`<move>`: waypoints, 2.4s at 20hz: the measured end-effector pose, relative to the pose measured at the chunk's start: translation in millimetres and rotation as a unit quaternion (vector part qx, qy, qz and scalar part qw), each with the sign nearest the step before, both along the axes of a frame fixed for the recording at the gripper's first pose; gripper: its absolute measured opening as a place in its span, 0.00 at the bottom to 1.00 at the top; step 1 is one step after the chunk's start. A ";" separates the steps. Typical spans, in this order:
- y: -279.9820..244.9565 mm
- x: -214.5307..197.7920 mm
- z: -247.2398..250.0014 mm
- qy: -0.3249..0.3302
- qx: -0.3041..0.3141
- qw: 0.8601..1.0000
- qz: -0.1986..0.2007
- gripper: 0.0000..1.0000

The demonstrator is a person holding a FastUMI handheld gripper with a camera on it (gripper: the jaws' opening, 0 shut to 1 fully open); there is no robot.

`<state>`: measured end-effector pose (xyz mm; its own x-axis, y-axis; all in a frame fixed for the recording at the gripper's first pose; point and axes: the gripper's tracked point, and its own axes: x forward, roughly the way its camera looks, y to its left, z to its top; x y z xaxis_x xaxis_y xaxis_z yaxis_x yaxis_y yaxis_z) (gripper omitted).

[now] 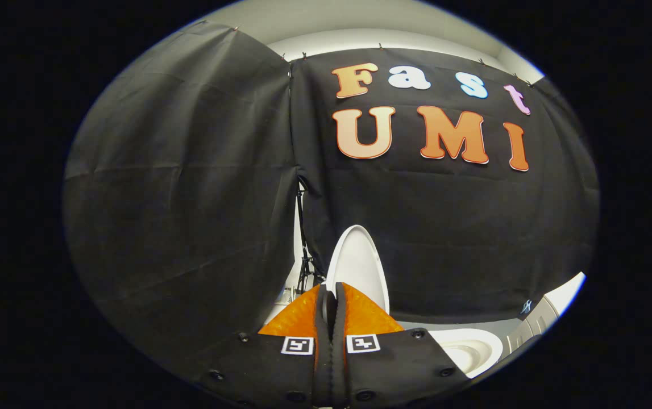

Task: Open the toilet lid.

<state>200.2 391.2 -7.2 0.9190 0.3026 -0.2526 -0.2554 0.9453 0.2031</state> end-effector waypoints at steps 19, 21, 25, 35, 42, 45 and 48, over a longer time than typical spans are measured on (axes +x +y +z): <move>9.3 2.7 -12.1 -0.011 -0.048 0.999 0.015 0.45; 9.5 5.3 -5.5 -0.019 -0.034 0.999 0.019 0.58; -7.3 3.5 18.9 -0.035 -0.014 0.999 0.016 0.85; -142.5 -4.2 109.6 -0.128 0.057 0.986 -0.088 0.98; -243.6 -15.7 101.3 -0.110 0.035 0.983 -0.140 0.98; -281.5 -26.1 88.7 -0.110 0.015 0.984 -0.143 0.98; -318.4 -32.8 72.0 -0.112 -0.002 0.981 -0.158 0.98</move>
<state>167.4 72.8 64.8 0.9994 -0.0061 -0.0334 0.0117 0.9852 0.1708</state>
